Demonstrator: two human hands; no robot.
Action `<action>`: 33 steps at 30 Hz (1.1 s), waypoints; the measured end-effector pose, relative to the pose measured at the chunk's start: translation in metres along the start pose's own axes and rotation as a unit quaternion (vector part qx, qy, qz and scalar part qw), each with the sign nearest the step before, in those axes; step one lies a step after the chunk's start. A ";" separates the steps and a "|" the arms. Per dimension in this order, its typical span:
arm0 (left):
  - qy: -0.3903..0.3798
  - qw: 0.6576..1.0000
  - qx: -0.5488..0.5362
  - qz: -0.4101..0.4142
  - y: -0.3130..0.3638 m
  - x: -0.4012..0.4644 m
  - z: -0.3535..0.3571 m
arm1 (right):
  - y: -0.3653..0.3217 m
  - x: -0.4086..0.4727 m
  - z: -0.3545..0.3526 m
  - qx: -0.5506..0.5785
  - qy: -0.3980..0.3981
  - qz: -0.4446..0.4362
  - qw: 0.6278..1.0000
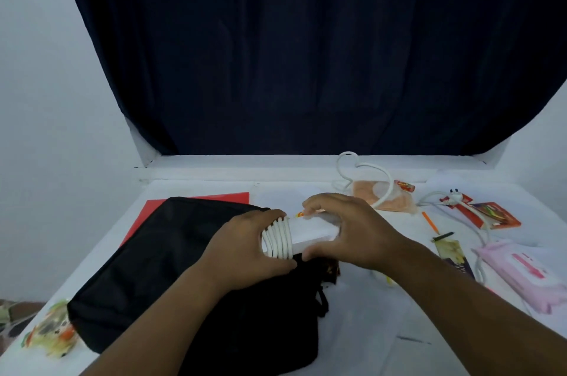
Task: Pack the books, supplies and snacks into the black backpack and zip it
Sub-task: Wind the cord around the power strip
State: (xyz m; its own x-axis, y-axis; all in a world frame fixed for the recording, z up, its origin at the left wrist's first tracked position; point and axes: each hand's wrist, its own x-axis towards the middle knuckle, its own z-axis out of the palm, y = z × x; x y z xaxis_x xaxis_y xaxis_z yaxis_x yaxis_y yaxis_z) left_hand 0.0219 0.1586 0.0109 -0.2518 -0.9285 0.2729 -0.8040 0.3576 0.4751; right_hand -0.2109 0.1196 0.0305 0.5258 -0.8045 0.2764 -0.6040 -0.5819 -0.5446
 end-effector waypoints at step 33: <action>-0.114 0.966 -0.230 0.003 -0.108 0.016 -0.078 | -0.044 0.095 0.050 0.209 0.009 0.099 0.973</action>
State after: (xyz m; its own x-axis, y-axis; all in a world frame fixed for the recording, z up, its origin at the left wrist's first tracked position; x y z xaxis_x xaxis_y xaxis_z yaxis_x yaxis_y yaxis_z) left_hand 0.1469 0.1132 0.0291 -0.4094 -0.9057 0.1103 -0.4904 0.3204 0.8104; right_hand -0.1043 0.0748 0.0407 0.4110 -0.9002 0.1440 -0.3944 -0.3180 -0.8622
